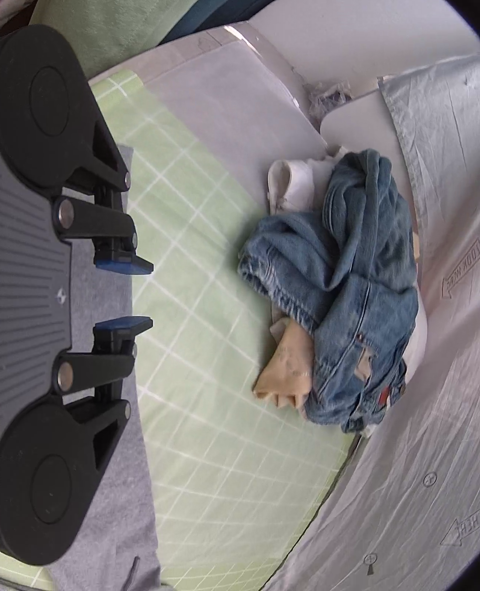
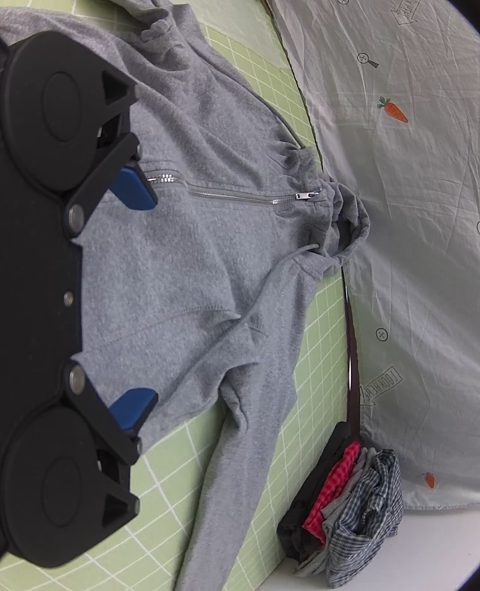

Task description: Fold clothes

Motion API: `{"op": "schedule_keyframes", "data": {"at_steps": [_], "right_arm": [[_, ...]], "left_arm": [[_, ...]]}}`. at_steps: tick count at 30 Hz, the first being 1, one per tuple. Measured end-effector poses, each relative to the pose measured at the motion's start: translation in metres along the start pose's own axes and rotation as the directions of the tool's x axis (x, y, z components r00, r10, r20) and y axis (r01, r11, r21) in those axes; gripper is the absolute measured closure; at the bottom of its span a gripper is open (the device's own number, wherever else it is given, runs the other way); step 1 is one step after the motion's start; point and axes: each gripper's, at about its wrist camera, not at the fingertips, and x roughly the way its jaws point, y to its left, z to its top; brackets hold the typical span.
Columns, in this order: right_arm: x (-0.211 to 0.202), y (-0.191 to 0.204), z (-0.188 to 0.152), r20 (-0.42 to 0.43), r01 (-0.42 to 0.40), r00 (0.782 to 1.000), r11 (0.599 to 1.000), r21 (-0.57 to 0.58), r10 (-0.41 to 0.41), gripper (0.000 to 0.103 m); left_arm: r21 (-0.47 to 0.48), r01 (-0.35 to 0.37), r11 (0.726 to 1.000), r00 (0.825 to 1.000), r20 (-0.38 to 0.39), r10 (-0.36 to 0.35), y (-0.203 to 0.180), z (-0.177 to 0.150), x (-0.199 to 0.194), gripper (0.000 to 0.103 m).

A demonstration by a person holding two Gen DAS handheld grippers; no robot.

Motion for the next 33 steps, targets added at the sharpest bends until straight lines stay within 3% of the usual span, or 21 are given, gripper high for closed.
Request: {"op": "schedule_keyframes", "data": {"at_steps": [3, 6, 8, 10, 11, 14, 17, 23, 28, 33], "right_arm": [[-0.006, -0.001, 0.019, 0.013, -0.013, 1.000, 1.000, -0.023, 0.013, 0.000], [-0.006, -0.011, 0.034, 0.015, 0.009, 1.000, 0.999, -0.038, -0.009, 0.000], [0.000, -0.019, 0.042, -0.013, 0.025, 1.000, 0.997, -0.072, -0.026, 0.000], [0.008, -0.027, 0.049, -0.045, 0.038, 0.998, 0.993, -0.110, -0.044, 0.000], [0.013, -0.031, 0.053, -0.057, 0.038, 0.997, 0.990, -0.137, -0.046, 0.000], [0.034, -0.042, 0.064, -0.080, 0.005, 0.997, 0.984, -0.178, -0.020, 0.000], [0.062, -0.056, 0.082, -0.106, -0.060, 0.993, 0.989, -0.138, 0.045, 0.000], [0.122, -0.085, 0.117, -0.153, -0.182, 0.974, 0.980, -0.080, 0.168, 0.000], [0.182, -0.082, 0.142, -0.166, -0.198, 0.970, 0.973, -0.117, 0.177, 0.000], [0.210, -0.061, 0.158, -0.112, -0.158, 0.985, 0.960, -0.233, 0.135, 0.000]], "left_arm": [[0.084, 0.116, 0.990, 0.993, -0.042, -0.113, -0.045, 0.002, 0.007, 0.072], [0.178, 0.223, 0.958, 0.974, -0.076, -0.212, -0.093, 0.005, 0.009, 0.068], [0.245, 0.310, 0.919, 0.950, -0.112, -0.291, -0.127, 0.007, 0.006, 0.059], [0.302, 0.407, 0.862, 0.913, -0.150, -0.379, -0.157, 0.007, 0.002, 0.044], [0.331, 0.447, 0.831, 0.895, -0.158, -0.418, -0.175, 0.007, -0.002, 0.042], [0.404, 0.473, 0.783, 0.879, -0.148, -0.454, -0.221, 0.005, -0.008, 0.026], [0.419, 0.462, 0.782, 0.883, -0.129, -0.452, -0.254, 0.007, -0.005, 0.019], [0.372, 0.450, 0.812, 0.893, -0.184, -0.411, -0.296, 0.027, 0.029, 0.020], [0.421, 0.463, 0.780, 0.886, -0.225, -0.405, -0.332, 0.044, 0.057, 0.024], [0.508, 0.468, 0.723, 0.883, -0.234, -0.407, -0.373, 0.053, 0.064, 0.026]]}}
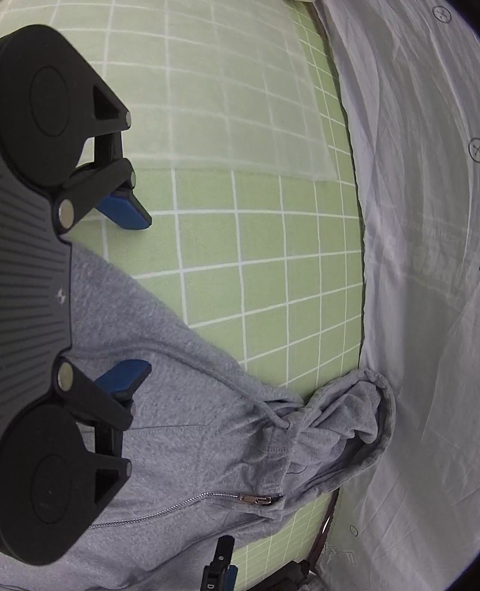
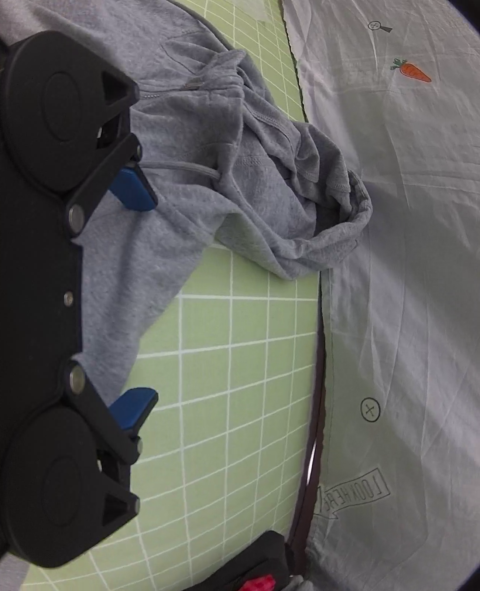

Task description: Fold clothes

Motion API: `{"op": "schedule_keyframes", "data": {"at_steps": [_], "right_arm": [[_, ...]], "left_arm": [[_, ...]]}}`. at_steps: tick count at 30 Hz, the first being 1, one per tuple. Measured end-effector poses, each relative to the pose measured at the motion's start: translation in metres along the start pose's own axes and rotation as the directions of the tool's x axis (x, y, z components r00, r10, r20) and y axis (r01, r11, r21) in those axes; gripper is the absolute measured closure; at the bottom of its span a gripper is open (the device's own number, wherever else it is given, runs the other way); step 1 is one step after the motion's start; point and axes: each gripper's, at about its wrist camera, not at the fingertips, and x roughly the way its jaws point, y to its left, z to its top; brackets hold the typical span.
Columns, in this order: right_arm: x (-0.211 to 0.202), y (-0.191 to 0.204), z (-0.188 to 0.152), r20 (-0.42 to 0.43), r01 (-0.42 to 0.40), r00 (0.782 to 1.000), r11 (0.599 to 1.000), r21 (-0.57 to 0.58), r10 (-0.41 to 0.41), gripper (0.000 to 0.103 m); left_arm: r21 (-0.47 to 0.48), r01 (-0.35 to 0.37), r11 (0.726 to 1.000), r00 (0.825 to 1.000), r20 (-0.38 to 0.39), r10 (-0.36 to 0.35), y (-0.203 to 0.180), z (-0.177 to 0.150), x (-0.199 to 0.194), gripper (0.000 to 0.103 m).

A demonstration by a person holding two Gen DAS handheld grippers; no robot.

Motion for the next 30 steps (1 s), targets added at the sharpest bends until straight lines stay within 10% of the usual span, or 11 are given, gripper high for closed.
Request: {"op": "schedule_keyframes", "data": {"at_steps": [5, 12, 15, 26, 30], "right_arm": [[0.012, 0.004, 0.010, -0.006, -0.079, 0.997, 0.995, -0.064, 0.079, 0.020], [0.011, 0.009, 0.010, -0.008, -0.217, 0.976, 0.966, -0.142, 0.218, 0.077], [0.008, 0.019, 0.007, 0.010, -0.213, 0.976, 0.954, -0.213, 0.220, 0.092], [0.022, 0.017, 0.015, 0.042, -0.198, 0.978, 0.970, -0.143, 0.206, 0.090], [0.018, 0.009, 0.020, 0.033, -0.151, 0.987, 0.985, -0.083, 0.155, 0.046]], "left_arm": [[0.068, 0.013, 0.998, 1.000, 0.018, -0.014, -0.025, 0.024, 0.017, 0.035], [0.163, 0.035, 0.986, 0.999, 0.021, -0.039, -0.057, 0.049, 0.034, 0.093], [0.144, 0.022, 0.989, 1.000, 0.008, -0.023, -0.057, 0.055, 0.038, 0.096], [0.114, -0.058, 0.992, 0.997, 0.064, 0.050, -0.057, 0.067, 0.056, 0.096], [0.083, -0.070, 0.994, 0.997, 0.048, 0.066, -0.056, 0.066, 0.054, 0.089]]}}
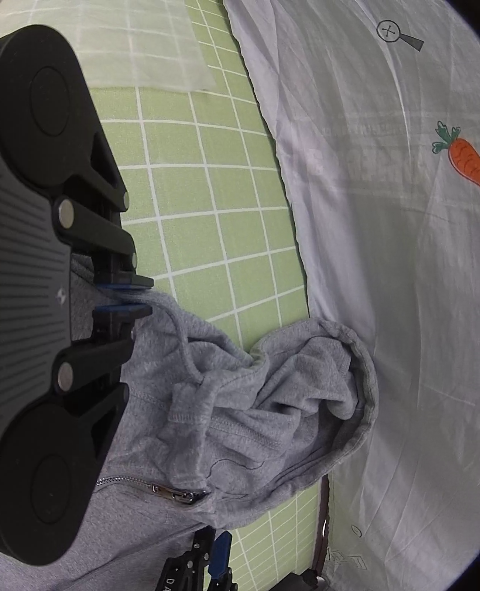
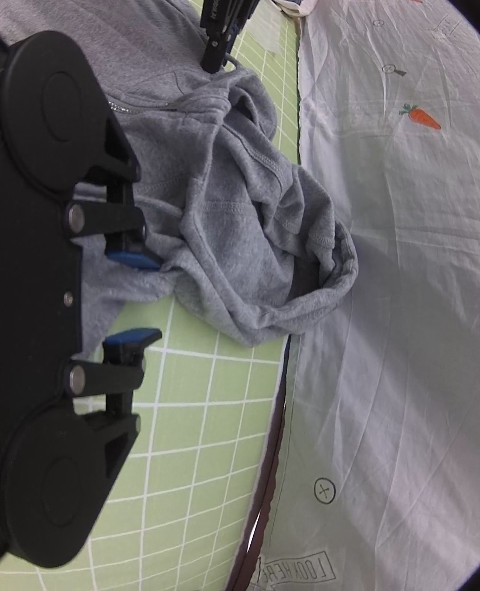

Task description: Fold clothes

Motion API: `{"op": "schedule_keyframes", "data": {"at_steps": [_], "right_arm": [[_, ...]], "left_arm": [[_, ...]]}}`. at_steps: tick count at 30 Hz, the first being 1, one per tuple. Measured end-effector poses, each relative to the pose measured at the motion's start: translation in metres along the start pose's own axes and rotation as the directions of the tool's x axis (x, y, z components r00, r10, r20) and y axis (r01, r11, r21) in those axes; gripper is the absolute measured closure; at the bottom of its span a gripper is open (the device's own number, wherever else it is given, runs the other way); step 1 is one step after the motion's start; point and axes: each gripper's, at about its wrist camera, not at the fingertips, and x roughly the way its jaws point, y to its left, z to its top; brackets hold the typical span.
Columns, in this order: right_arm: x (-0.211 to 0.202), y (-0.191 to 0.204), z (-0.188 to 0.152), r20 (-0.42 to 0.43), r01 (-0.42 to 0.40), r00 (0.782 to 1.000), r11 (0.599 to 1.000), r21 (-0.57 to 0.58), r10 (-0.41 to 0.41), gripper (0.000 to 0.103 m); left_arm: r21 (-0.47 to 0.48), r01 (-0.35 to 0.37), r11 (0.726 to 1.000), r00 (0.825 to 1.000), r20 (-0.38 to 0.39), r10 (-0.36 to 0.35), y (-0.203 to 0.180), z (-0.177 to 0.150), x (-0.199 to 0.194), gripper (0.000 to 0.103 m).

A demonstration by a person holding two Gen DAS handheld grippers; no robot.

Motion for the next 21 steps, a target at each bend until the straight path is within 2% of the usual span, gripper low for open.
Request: {"op": "schedule_keyframes", "data": {"at_steps": [2, 5, 6, 7, 11, 15, 21], "right_arm": [[-0.008, -0.004, 0.002, -0.002, 0.029, 1.000, 0.999, 0.029, -0.029, 0.039], [-0.035, -0.004, -0.005, 0.013, 0.067, 0.997, 0.990, 0.126, -0.070, 0.008], [-0.045, -0.002, -0.011, 0.014, 0.076, 0.997, 0.985, 0.153, -0.079, 0.005], [-0.054, 0.003, -0.018, 0.008, 0.081, 0.996, 0.981, 0.175, -0.083, 0.004], [-0.085, 0.032, -0.057, -0.041, 0.088, 0.996, 0.969, 0.231, -0.081, 0.001], [-0.111, 0.057, -0.099, -0.096, 0.114, 0.991, 0.957, 0.268, -0.091, 0.001], [-0.145, 0.085, -0.147, -0.154, 0.172, 0.978, 0.957, 0.235, -0.138, 0.000]], "left_arm": [[-0.037, -0.003, 0.999, 1.000, 0.005, 0.003, 0.005, -0.005, -0.011, 0.085], [-0.072, 0.000, 0.997, 0.999, 0.048, 0.004, 0.018, -0.023, -0.041, 0.071], [-0.087, 0.002, 0.996, 0.998, 0.065, 0.004, 0.023, -0.031, -0.053, 0.067], [-0.109, -0.002, 0.994, 0.997, 0.078, 0.011, 0.030, -0.040, -0.066, 0.063], [-0.218, -0.055, 0.974, 0.993, 0.086, 0.075, 0.062, -0.089, -0.114, 0.058], [-0.329, -0.131, 0.935, 0.989, 0.028, 0.148, 0.096, -0.151, -0.149, 0.049], [-0.429, -0.196, 0.882, 0.980, -0.057, 0.190, 0.126, -0.229, -0.176, 0.049]]}}
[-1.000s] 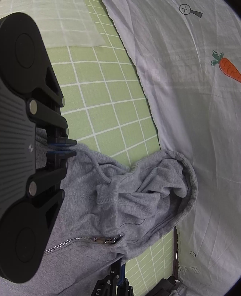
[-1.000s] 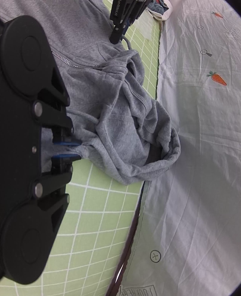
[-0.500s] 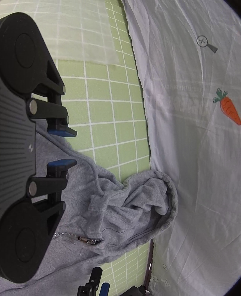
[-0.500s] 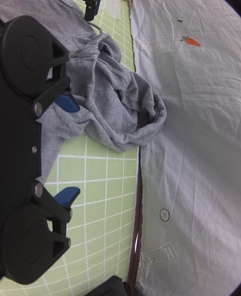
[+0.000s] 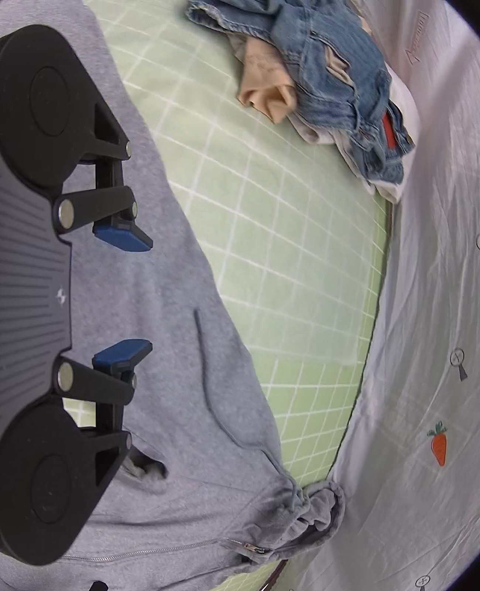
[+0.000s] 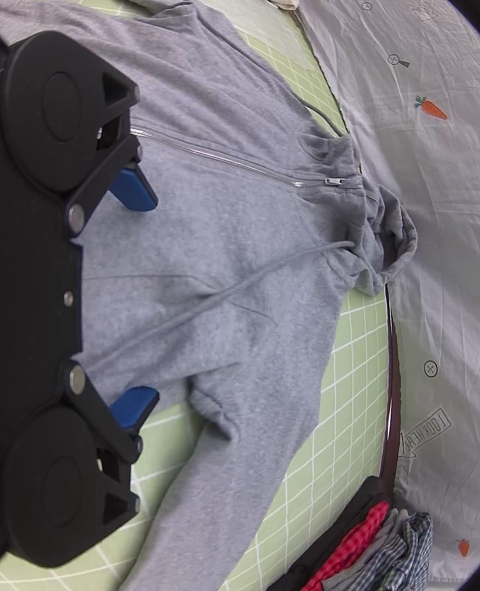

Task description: Fold clothes

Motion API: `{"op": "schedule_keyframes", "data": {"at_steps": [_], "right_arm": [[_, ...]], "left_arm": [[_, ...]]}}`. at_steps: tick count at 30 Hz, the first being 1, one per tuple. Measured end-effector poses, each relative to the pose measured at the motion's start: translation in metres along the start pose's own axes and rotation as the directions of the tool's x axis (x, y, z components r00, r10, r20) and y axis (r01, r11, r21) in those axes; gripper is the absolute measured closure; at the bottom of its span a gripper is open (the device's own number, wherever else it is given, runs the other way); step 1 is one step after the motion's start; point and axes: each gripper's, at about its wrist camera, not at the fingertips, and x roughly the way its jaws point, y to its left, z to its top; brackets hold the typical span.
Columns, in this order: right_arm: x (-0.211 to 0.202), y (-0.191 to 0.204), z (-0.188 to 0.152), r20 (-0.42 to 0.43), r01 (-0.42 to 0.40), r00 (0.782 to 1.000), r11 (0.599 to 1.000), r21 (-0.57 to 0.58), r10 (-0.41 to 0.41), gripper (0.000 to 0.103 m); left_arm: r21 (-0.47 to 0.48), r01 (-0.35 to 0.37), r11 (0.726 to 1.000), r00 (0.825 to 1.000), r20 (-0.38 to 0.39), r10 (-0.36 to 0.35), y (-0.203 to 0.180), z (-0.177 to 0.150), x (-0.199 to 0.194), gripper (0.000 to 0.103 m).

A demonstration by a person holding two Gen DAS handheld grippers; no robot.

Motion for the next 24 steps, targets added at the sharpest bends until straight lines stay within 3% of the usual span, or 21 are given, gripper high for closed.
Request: {"op": "schedule_keyframes", "data": {"at_steps": [6, 12, 14, 16, 19, 24], "right_arm": [[-0.019, 0.014, -0.033, -0.007, 0.063, 0.998, 0.997, -0.033, -0.063, 0.000], [-0.027, 0.026, -0.041, -0.032, 0.086, 0.996, 0.996, 0.012, -0.086, 0.000], [-0.029, 0.031, -0.039, -0.036, 0.099, 0.994, 0.995, 0.009, -0.099, 0.000], [-0.033, 0.040, -0.033, -0.009, 0.098, 0.995, 0.995, 0.010, -0.098, 0.000], [-0.037, 0.060, -0.018, 0.048, 0.059, 0.997, 0.998, 0.005, -0.060, 0.000], [-0.026, 0.103, 0.015, 0.110, -0.042, 0.993, 0.998, -0.036, 0.046, 0.000]], "left_arm": [[-0.035, 0.005, 0.999, 0.999, -0.053, -0.007, 0.033, -0.042, -0.003, 0.048], [-0.009, 0.050, 0.999, 0.998, -0.039, -0.050, 0.057, -0.055, -0.013, 0.043], [-0.013, 0.047, 0.999, 0.999, -0.025, -0.048, 0.066, -0.052, -0.016, 0.037], [-0.034, 0.038, 0.999, 0.999, 0.005, -0.038, 0.078, -0.046, -0.019, 0.025], [-0.058, 0.020, 0.998, 0.999, 0.031, -0.018, 0.095, -0.036, -0.020, 0.017], [-0.143, -0.031, 0.989, 0.999, 0.017, 0.034, 0.124, -0.028, -0.007, 0.015]]}}
